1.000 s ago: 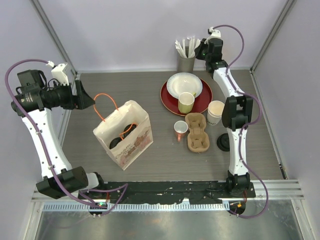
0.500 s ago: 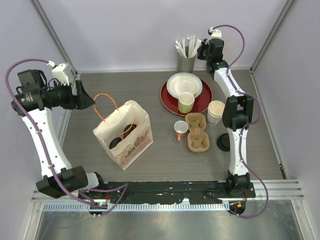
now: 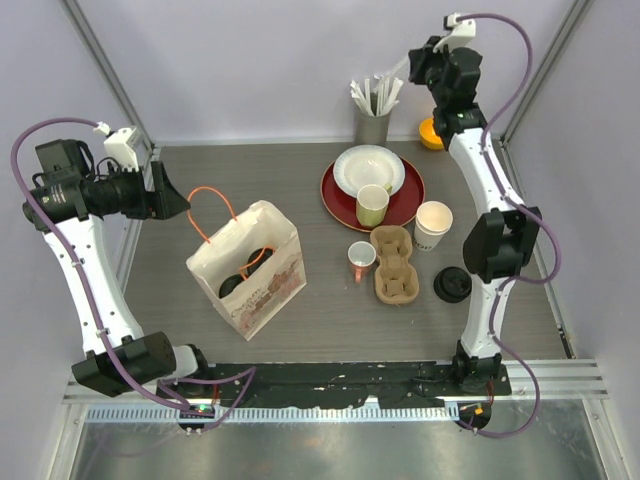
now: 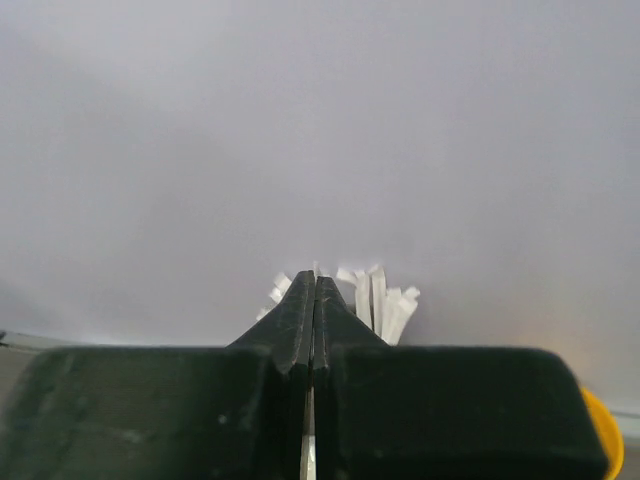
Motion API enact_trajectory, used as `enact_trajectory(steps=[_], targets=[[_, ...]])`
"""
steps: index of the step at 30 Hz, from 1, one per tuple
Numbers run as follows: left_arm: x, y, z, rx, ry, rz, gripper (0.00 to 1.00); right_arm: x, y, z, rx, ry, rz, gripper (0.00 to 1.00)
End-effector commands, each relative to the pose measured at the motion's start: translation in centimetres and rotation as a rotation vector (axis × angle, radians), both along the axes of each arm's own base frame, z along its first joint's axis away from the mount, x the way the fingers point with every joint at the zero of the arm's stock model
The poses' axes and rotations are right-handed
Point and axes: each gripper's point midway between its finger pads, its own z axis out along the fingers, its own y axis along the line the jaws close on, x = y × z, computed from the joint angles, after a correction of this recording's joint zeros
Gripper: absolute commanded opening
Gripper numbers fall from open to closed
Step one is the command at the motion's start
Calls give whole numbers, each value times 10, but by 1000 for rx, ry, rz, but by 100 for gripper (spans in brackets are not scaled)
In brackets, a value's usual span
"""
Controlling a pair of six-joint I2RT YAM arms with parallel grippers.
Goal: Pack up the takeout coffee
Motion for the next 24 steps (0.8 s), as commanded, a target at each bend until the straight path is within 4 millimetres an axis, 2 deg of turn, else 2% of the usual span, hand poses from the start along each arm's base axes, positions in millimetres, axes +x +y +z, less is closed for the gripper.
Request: enact_trajectory(steps=[1, 2, 3, 4, 5, 6, 9, 10, 11, 13, 14, 15, 16, 17, 18, 21, 24], targets=[[-3, -2, 3, 2, -16, -14, 80, -50, 0, 101, -18, -220, 24, 1], [-3, -2, 3, 8, -18, -14, 80, -56, 1, 107, -17, -229, 33, 1], [-3, -1, 2, 13, -17, -12, 80, -73, 1, 128, -17, -265, 45, 1], [-4, 0, 2, 18, -16, -9, 80, -80, 6, 129, -22, -262, 77, 1], [-3, 1, 0, 23, -15, -7, 80, -92, 8, 139, -22, -275, 100, 1], [-4, 3, 1, 37, -17, 4, 80, -111, 10, 158, -18, -305, 123, 1], [-5, 5, 0, 52, -20, 14, 81, -151, 32, 172, -14, -316, 251, 1], [-6, 5, 0, 53, -21, 13, 81, -178, 36, 185, -13, -339, 289, 1], [-7, 4, 1, 54, -24, 14, 81, -197, 53, 188, -21, -349, 364, 1], [-8, 2, 3, 50, -33, 10, 81, -241, 68, 197, -33, -366, 451, 1], [-9, 2, 4, 51, -36, 10, 81, -258, 74, 200, -43, -370, 488, 1], [-11, 1, 6, 52, -41, 11, 81, -280, 95, 199, -49, -370, 577, 1], [-11, 0, 6, 50, -44, 7, 81, -303, 102, 199, -53, -374, 623, 1], [-11, 0, 8, 48, -48, 5, 81, -316, 110, 198, -53, -376, 667, 1], [-12, -1, 9, 47, -52, 6, 81, -339, 129, 196, -48, -379, 763, 1], [-13, -3, 11, 42, -56, 4, 81, -382, 152, 197, 16, -362, 936, 1], [-14, -3, 11, 40, -58, 5, 81, -403, 170, 187, 50, -307, 1035, 1]])
